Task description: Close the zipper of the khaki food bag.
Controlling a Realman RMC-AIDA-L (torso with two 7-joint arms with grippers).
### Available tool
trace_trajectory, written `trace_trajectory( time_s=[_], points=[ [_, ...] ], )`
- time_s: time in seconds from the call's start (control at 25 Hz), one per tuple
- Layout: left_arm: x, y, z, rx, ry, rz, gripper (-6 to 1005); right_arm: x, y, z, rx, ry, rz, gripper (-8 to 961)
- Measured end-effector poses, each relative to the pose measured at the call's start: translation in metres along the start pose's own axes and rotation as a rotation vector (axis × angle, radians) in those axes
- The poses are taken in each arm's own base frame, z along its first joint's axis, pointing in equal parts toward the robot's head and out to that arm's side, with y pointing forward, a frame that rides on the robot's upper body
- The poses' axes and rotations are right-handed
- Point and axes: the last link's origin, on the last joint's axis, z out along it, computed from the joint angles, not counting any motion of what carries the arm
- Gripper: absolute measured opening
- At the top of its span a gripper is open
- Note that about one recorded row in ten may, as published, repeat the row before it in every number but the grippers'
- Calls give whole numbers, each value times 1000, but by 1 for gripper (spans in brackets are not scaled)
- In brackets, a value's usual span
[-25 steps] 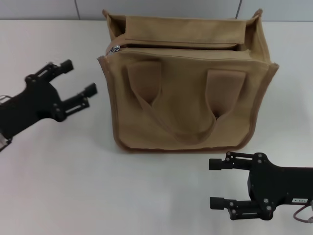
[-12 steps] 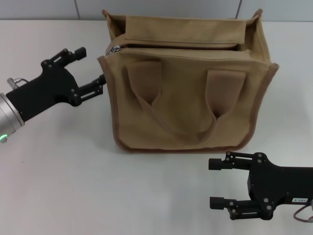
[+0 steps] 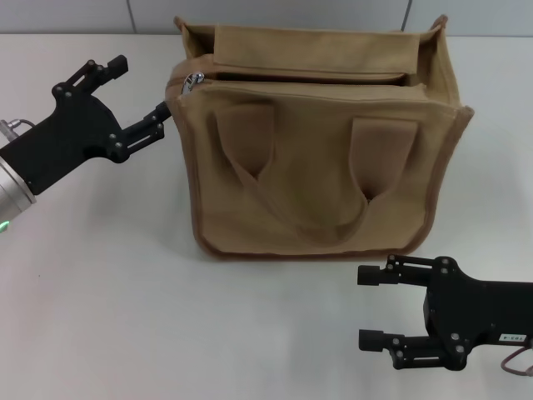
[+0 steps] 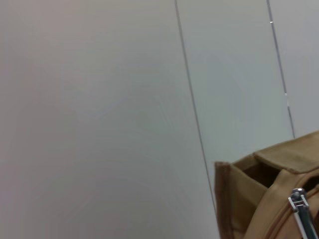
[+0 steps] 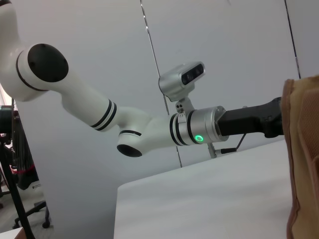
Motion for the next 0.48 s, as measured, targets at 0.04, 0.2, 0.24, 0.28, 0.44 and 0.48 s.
trace_trajectory(
  time_s=[0.04,0.2,0.24,0.28,0.44,0.48],
  points=[
    [0,1,0,-4,3,12,831,0,0,0,1,0,0,754],
    [2,6,-2,-27,26,66,831,0,0,0,2,-1,-1,754],
    [2,7,-2,-30,26,79,831,0,0,0,2,-1,-2,754],
    [1,7,-1,-33,19,88,831,-1,-1,0,3,-1,-3,754],
    [-4,6,4,-35,-21,112,831,-1,-1,0,4,-1,-5,754],
    [-4,6,5,-34,-26,117,831,-2,-2,0,3,-1,-6,754]
  ],
)
